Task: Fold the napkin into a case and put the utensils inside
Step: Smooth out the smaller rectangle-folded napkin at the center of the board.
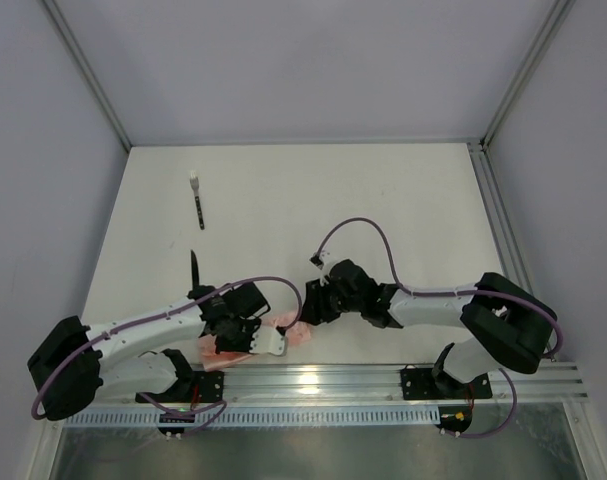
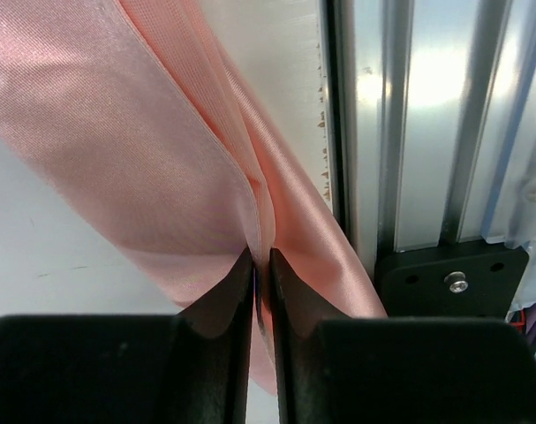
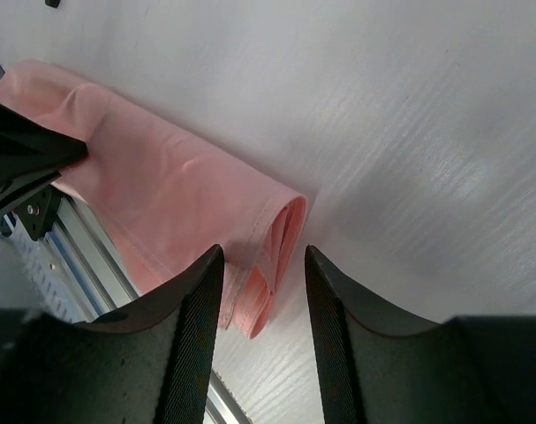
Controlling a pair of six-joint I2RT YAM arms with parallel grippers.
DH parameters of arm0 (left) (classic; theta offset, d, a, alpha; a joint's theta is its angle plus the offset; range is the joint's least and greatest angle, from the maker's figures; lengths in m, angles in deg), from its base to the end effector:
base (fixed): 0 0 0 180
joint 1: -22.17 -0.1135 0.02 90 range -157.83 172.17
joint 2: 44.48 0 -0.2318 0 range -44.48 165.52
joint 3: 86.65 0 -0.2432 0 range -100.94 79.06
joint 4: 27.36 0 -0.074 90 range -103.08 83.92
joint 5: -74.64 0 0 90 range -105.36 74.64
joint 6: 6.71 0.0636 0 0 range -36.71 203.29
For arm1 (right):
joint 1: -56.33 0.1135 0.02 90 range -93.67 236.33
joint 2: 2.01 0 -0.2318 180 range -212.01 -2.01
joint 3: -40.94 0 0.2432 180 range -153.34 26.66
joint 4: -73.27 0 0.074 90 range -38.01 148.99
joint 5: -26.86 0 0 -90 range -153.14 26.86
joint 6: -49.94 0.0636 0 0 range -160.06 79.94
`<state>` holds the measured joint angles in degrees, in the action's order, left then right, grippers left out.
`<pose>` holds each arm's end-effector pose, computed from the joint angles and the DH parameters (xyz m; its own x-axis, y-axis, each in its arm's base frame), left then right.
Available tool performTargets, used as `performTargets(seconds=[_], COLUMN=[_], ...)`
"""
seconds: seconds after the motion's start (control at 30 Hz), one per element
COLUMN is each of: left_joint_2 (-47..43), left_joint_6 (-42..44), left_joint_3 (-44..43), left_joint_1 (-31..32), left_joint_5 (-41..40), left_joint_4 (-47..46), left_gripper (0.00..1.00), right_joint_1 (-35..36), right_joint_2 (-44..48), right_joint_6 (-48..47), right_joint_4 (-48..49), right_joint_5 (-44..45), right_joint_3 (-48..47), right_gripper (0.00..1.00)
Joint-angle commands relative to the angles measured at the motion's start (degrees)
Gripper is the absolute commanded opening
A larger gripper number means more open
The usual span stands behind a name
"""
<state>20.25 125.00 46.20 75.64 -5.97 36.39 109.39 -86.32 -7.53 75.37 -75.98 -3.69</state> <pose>0.0949 -0.1456 0.1145 0.0979 0.9706 -0.2198 0.9943 -0.1049 -0.0201 0.1642 0.2419 0.1059 -0.7850 -0.1716 -0.5953 -0.5492 0.6375 0.5404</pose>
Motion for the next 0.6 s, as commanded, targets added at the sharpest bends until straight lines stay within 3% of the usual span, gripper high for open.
performTargets(seconds=[0.0,0.33,0.57], left_joint_2=[-0.22,2.33,7.25], left_joint_6=[1.7,1.97,0.92], left_joint_3=[-3.17,-4.05,-4.76], left_joint_1=[0.67,3.56,6.91], left_joint_5=[5.37,6.26,6.7], left_joint_4=[3.96,6.6,6.08], left_gripper=[0.13,0.13,0.13], right_joint_1=[1.25,2.4,2.4], right_joint_2=[0.21,4.32,4.68], right_joint_6=[-1.95,-5.98,-8.37], right_joint_4=[-2.39,-10.75,-14.36], right_joint_5=[0.35,4.14,1.52], right_joint_3=[-3.4,-6.74,-7.97], right_gripper=[0.45,0.46,0.45])
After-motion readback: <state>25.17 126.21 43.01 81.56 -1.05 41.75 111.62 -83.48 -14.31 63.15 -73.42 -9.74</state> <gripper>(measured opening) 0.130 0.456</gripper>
